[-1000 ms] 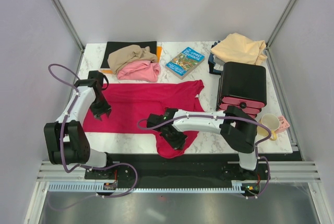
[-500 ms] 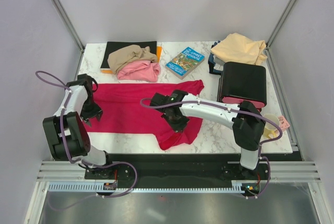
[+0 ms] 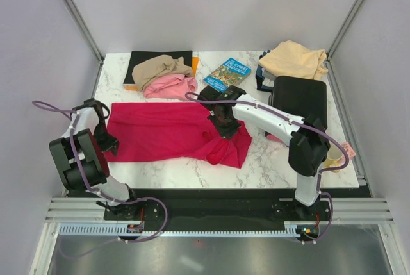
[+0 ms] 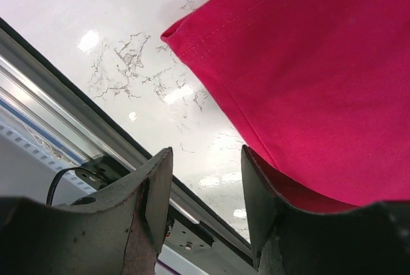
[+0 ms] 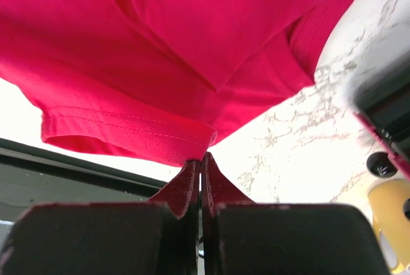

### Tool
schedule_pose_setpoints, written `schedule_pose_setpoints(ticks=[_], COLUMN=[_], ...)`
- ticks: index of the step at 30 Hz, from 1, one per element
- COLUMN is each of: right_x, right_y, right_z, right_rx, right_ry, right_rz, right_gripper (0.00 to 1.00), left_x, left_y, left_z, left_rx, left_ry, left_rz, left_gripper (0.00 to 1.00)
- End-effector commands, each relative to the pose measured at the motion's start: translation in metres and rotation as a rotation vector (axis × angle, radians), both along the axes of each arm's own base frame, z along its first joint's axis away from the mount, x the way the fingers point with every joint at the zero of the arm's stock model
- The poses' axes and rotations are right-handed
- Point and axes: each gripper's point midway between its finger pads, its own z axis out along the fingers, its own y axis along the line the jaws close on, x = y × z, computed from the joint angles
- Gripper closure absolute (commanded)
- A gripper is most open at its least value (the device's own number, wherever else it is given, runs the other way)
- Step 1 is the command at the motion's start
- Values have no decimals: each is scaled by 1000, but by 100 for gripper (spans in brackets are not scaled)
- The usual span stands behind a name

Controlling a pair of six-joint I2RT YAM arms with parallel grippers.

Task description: Fold and stack the t-shirts

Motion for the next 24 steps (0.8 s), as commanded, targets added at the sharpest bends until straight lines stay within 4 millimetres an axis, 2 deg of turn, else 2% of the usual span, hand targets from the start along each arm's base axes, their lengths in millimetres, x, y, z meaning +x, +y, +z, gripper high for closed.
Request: schedule_pose_setpoints(ticks=[1, 3, 13, 18, 24], right_x=[13, 17, 15, 20, 29], right_y=[4, 4, 12, 12, 7], right_z=[5, 4, -13, -13, -9], right_rx=[7, 12, 42, 48, 69], right_ry=[-8, -7, 26, 27, 32], right_rz=[22, 11, -15, -20, -45], right_gripper=[100, 100, 100, 100, 100], left_x=[4, 3, 6, 10, 14], left_y=[10, 11, 22, 26, 35], left_z=[-3, -6, -17, -23, -21], left_rx=[33, 30, 34, 38, 71], left_ry=[-13, -8, 20, 24, 22], left_rz=[57, 68, 106, 127, 139], left_gripper=[44, 39, 39, 40, 41])
